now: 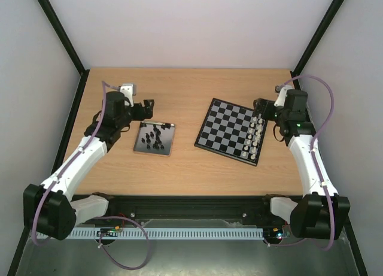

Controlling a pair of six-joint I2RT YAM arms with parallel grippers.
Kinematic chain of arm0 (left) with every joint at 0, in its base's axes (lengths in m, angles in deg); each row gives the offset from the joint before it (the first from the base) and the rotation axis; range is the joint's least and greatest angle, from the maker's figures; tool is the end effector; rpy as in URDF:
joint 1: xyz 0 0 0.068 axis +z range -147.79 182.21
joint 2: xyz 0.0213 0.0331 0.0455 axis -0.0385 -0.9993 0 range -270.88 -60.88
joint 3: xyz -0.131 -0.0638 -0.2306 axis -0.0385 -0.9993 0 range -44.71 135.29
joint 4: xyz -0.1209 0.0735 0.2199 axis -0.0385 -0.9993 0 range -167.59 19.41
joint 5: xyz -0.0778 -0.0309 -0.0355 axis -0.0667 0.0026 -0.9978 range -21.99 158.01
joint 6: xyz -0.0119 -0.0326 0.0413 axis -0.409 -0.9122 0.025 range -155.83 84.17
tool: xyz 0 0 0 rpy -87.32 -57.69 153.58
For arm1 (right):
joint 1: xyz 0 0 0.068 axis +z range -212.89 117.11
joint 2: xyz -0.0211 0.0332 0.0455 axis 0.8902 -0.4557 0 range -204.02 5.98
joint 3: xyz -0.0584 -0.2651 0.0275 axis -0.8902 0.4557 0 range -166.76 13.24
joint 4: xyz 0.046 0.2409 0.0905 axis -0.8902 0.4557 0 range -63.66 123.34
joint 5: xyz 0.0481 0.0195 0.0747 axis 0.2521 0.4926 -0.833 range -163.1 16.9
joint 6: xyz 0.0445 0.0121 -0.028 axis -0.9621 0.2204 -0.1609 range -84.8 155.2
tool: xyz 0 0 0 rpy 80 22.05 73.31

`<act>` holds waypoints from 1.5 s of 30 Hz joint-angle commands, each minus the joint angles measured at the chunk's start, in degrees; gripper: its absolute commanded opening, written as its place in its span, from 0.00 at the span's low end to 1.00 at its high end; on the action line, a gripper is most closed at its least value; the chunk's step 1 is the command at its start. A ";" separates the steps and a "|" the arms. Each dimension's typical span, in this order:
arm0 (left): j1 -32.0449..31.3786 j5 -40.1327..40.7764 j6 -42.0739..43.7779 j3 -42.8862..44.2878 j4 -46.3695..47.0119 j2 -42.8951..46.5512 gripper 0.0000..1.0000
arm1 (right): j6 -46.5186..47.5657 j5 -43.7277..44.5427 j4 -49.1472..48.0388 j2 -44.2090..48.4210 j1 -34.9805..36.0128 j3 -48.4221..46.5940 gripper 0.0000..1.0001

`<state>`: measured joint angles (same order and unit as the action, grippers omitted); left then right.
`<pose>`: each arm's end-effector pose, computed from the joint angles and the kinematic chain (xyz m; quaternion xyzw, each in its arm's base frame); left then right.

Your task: Set up the chess pieces on the board

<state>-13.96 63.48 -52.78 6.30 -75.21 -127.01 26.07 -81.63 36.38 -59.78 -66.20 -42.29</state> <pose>0.2571 -0.0774 0.3119 0.0171 0.8174 -0.1948 0.5418 0.2656 -0.0101 0.3319 0.0464 0.8180 0.0900 0.5662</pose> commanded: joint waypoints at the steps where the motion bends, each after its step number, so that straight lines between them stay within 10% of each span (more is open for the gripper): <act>1: -3.34 -2.06 -2.77 2.95 -0.68 -4.67 0.99 | 3.46 -4.84 6.54 -0.94 -0.70 -0.63 0.98; 17: -16.34 4.88 -3.48 17.56 2.47 -27.63 1.00 | 10.82 -4.23 17.01 -13.36 -11.71 -4.69 0.99; 22: -15.17 11.24 -5.32 30.23 -8.90 -40.81 0.99 | 14.61 -5.87 19.45 -16.69 -13.65 -4.84 0.97; 29: -8.32 -13.61 -18.32 26.15 5.93 -48.23 0.53 | 16.32 -8.04 25.21 -26.52 -14.78 -8.94 0.41; 45: -12.47 -20.72 -20.76 26.61 7.66 -55.41 0.33 | 14.40 -6.21 22.89 -39.36 -15.66 -11.63 0.18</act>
<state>-25.24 44.70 -72.45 31.93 -67.02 -179.62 40.57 -86.62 56.60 -96.10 -81.61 -51.21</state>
